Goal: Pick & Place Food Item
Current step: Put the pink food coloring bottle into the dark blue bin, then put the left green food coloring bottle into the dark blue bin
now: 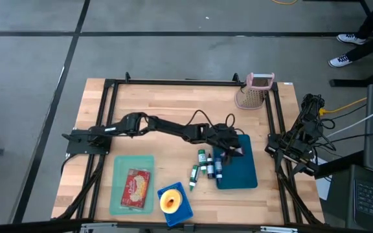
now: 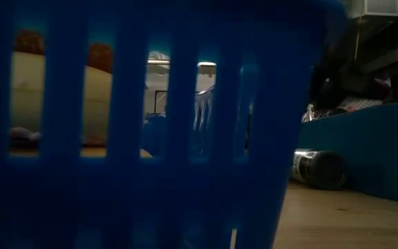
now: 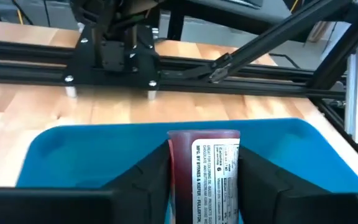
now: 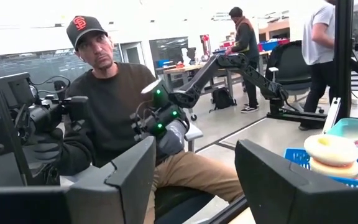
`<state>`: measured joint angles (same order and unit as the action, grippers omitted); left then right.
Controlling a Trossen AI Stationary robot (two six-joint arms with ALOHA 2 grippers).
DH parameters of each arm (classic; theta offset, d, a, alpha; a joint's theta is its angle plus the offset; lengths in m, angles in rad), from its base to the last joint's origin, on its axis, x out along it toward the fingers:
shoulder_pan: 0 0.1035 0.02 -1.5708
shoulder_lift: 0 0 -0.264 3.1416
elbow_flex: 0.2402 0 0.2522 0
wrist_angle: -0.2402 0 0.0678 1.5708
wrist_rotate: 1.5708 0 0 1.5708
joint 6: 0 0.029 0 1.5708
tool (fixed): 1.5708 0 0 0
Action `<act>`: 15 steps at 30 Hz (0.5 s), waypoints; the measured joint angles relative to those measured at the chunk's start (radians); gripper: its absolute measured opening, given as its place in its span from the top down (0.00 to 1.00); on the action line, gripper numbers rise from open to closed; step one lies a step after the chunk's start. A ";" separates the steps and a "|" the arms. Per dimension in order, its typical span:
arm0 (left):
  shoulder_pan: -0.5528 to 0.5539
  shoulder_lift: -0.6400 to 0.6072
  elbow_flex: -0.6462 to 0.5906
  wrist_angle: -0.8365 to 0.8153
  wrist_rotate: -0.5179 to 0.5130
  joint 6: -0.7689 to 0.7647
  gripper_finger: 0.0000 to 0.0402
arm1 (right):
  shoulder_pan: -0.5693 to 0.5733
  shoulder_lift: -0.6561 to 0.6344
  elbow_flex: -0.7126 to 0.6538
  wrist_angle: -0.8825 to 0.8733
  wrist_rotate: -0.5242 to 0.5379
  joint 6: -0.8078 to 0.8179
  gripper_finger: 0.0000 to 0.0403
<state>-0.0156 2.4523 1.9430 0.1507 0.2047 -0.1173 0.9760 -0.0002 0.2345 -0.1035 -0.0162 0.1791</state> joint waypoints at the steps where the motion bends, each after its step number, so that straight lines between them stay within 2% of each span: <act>1: -0.002 0.000 0.000 0.006 0.000 0.000 0.62 | 0.000 0.000 0.000 0.001 0.000 0.000 0.46; 7: -0.004 -0.037 0.002 0.021 0.001 0.000 0.50 | 0.000 0.000 0.000 0.000 0.000 0.000 0.46; 12: -0.014 -0.086 0.002 0.020 0.001 0.032 0.48 | 0.000 0.000 0.000 -0.001 -0.001 0.001 0.46; 15: -0.026 -0.148 0.002 -0.062 -0.018 0.065 0.48 | 0.000 0.000 0.000 -0.001 -0.003 0.012 0.46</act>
<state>-0.0416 2.3044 1.9450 0.0884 0.1868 -0.0525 0.9760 -0.0002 0.2348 -0.1047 -0.0193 0.1910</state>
